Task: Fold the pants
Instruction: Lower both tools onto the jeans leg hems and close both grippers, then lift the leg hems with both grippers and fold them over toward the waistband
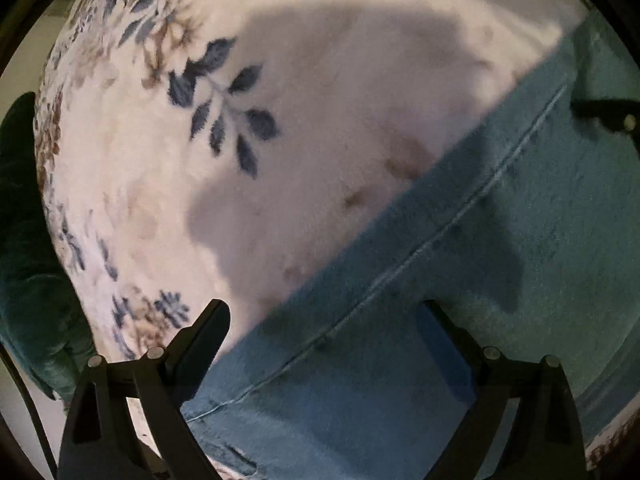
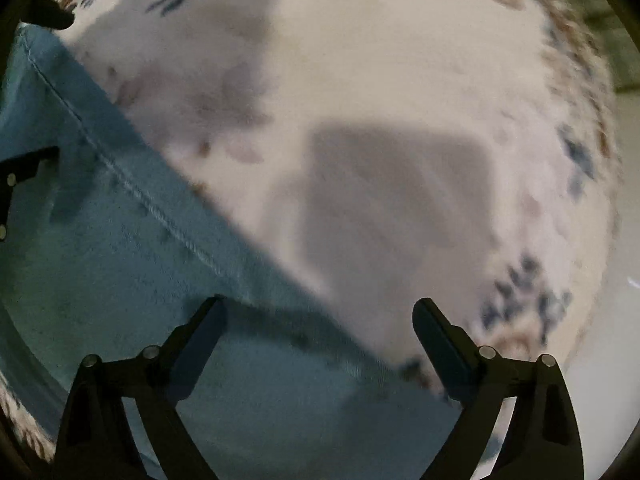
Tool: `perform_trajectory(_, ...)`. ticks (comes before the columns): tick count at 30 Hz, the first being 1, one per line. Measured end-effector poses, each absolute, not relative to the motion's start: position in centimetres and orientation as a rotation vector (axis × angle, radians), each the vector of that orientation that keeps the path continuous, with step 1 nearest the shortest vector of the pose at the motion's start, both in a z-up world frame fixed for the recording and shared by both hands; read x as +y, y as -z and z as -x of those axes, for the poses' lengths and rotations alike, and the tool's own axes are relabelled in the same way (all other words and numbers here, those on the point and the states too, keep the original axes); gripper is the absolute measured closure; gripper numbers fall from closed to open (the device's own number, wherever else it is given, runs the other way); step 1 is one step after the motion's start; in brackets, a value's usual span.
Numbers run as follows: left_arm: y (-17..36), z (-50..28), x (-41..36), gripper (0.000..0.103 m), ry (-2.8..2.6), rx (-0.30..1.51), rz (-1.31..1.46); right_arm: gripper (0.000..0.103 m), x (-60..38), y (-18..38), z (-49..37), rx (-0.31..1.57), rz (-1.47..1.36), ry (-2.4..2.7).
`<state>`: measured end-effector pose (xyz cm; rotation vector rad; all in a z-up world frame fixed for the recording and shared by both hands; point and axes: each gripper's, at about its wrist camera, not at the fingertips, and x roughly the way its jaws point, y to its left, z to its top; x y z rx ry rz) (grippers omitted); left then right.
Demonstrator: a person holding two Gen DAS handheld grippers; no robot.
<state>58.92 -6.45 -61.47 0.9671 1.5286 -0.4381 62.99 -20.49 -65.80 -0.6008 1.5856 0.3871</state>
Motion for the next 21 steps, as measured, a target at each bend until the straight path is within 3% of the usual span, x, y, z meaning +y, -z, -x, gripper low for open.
perform_trajectory(2,61.6,-59.0,-6.3,0.007,0.457,1.521,-0.952,0.012,-20.9,67.0,-63.7,1.622,0.575,-0.456)
perform_trajectory(4,61.3,-59.2,-6.1,0.007,0.468,1.527,-0.927,0.03,-21.8,67.0,-64.1,1.645,0.512,-0.514)
perform_trajectory(6,61.1,-59.0,-6.0,0.007,0.472,1.529,-0.923,0.067,-22.4,66.4,-63.9,1.678,0.469,-0.599)
perform_trajectory(9,60.5,-58.7,-6.3,0.007,0.504,1.508,-0.969,0.093,-22.7,66.0,-62.5,1.72,0.544,-0.695)
perform_trajectory(19,60.8,-57.0,-9.4,0.009,0.604,1.394,-1.038,0.098,-25.8,62.0,-59.3,1.462,0.592,-0.53)
perform_trajectory(20,60.7,-56.8,-9.5,0.017,0.613,1.39,-1.03,0.098,-26.7,61.1,-58.8,1.434,0.572,-0.536)
perform_trajectory(21,60.5,-56.6,-9.5,0.037,0.635,1.389,-1.013,0.098,-27.6,60.3,-58.3,1.421,0.541,-0.548)
